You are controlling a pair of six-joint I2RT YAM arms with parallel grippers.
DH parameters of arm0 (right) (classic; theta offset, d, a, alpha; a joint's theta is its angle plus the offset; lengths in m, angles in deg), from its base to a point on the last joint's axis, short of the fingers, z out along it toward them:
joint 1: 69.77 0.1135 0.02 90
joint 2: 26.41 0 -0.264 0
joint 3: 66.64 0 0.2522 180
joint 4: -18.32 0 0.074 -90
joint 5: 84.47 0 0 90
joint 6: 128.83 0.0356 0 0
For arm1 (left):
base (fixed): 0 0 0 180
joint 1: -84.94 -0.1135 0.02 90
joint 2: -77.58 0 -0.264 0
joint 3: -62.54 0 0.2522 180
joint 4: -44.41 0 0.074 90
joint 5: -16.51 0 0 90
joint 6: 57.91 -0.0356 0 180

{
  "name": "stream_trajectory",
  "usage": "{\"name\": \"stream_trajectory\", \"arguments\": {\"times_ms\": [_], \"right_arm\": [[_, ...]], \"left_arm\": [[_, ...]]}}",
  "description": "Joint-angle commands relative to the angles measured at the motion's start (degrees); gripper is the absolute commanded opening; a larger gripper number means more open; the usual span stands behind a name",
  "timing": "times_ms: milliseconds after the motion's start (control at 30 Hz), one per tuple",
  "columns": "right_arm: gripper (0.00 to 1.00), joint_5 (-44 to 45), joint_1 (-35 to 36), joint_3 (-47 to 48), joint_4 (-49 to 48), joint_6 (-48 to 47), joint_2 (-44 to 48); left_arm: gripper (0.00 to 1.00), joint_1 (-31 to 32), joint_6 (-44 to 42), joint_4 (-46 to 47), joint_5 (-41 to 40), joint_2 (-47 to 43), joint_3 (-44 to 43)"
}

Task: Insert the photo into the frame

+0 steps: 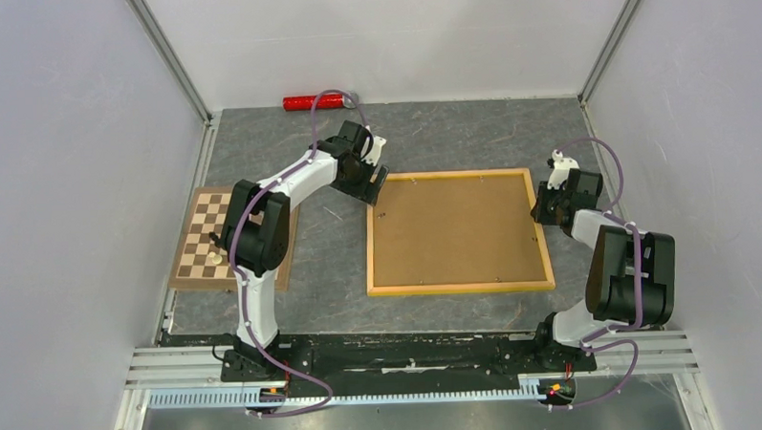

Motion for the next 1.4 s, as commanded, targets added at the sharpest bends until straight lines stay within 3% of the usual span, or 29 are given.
{"name": "stream_trajectory", "arguments": {"times_ms": [0, 600, 1100, 1367], "right_arm": [[0.01, -0.1, -0.2, 1.0, -4.7, -0.7, 0.6], [0.01, -1.1, -0.3, 1.5, -4.6, -0.5, -0.4], [0.00, -1.8, -0.2, 1.0, -4.6, -0.9, -0.4], [0.00, -2.2, -0.3, 1.0, -4.7, -0.9, -1.0]], "left_arm": [[0.84, -0.1, 1.7, 1.7, 0.8, -1.6, -1.4], [0.84, 2.3, 3.5, -1.1, 5.8, 1.6, -2.9], [0.83, 4.0, 3.5, 1.2, 1.9, 1.1, 1.6], [0.77, 4.2, 3.5, 2.4, 1.5, 1.5, 1.7]]}}
